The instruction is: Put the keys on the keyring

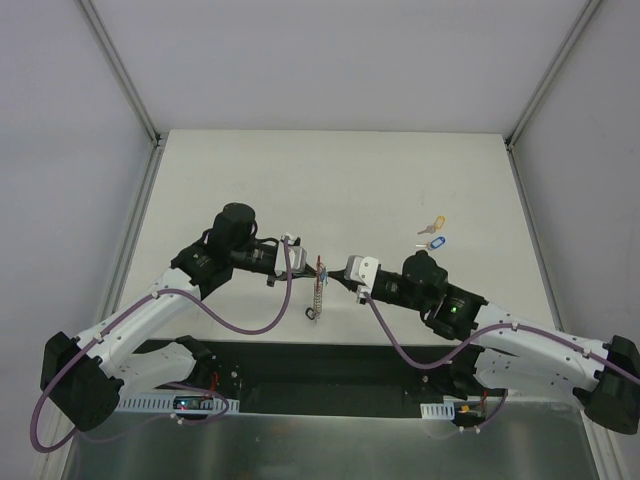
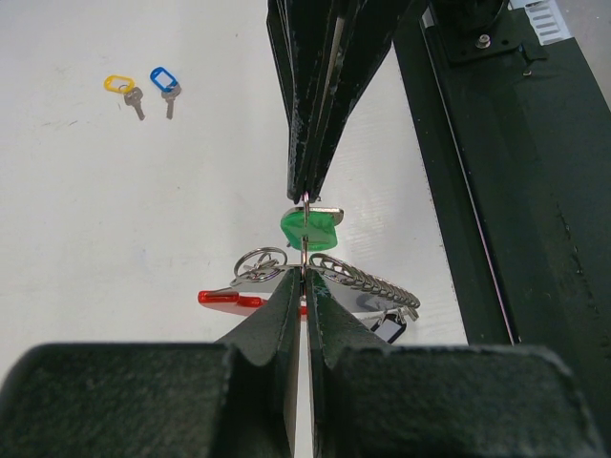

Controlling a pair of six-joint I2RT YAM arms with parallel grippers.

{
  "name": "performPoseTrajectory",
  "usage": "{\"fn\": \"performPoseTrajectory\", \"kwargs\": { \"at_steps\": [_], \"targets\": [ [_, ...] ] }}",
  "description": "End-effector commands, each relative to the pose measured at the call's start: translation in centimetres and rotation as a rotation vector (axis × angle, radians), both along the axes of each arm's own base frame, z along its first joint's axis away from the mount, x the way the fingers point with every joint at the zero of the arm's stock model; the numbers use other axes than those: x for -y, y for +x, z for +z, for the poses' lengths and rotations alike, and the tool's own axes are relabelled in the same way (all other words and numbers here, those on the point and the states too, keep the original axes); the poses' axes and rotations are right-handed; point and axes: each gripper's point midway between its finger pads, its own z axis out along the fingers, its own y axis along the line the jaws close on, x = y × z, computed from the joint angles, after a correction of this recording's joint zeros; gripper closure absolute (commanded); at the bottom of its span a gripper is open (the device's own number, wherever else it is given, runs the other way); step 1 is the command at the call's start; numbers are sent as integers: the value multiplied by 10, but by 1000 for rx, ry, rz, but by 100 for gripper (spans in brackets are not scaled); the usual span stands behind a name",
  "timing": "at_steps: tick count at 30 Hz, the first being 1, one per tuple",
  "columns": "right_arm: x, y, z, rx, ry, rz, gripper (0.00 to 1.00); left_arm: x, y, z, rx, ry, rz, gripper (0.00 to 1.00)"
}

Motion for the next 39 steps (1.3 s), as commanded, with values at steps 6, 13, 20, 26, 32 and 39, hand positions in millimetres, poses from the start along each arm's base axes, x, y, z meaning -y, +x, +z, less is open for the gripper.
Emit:
{"fn": "performPoseTrajectory", "kwargs": {
  "at_steps": [6, 13, 20, 26, 32, 39],
  "targets": [
    [-8, 0, 20, 3, 59, 20, 99, 5, -6, 17, 69, -55, -49, 100],
    [-7, 1, 21, 6, 70, 9, 99, 5, -6, 19, 68, -60, -53, 100],
    [-6, 3, 24, 9, 91, -5, 99, 5, -7, 19, 64, -60, -56, 100],
    [-9, 2, 23, 3, 91, 7, 99, 5, -7, 19, 66, -60, -55, 100],
    [-8, 5, 24, 3, 95, -12, 99, 5, -7, 20, 68, -63, -56, 100],
    [-9, 7, 23, -4, 94, -21, 99, 5, -8, 20, 68, -63, -57, 100]
  ]
}}
